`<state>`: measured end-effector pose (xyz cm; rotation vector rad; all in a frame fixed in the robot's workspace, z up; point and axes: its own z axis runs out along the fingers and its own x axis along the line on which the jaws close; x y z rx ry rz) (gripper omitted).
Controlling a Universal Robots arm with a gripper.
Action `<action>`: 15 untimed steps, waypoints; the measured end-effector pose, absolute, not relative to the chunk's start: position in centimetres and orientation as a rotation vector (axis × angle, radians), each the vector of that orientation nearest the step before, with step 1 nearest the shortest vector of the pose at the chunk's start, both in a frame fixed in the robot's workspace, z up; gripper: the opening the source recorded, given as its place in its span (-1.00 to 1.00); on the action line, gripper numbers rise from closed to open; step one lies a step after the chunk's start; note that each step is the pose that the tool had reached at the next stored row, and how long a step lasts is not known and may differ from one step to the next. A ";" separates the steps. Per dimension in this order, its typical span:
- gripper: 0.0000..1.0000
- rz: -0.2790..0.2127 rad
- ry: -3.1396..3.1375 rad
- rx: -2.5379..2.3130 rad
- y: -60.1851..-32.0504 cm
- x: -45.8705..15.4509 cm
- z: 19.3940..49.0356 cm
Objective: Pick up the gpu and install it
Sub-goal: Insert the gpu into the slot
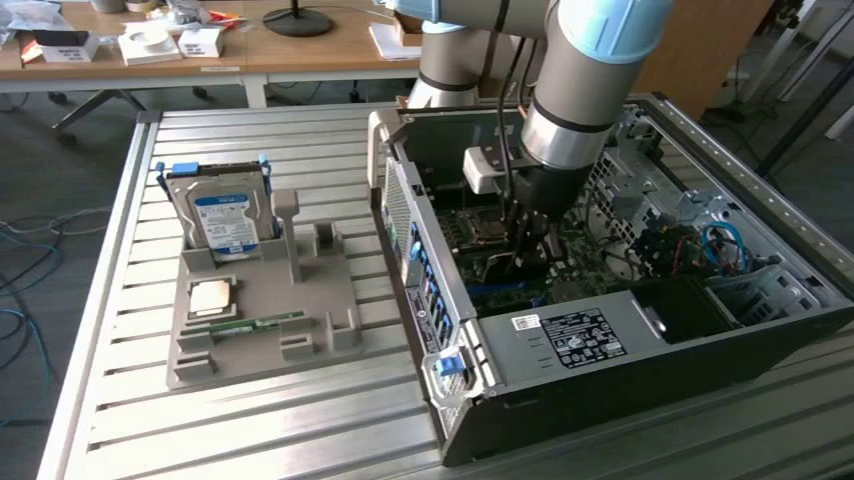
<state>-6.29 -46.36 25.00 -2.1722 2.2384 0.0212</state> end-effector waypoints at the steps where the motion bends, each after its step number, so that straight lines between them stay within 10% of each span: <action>1: -0.48 0.022 2.238 -2.172 -46.4 -6.3 25.0; 15: -0.48 0.023 2.237 -2.172 -46.4 -6.3 24.8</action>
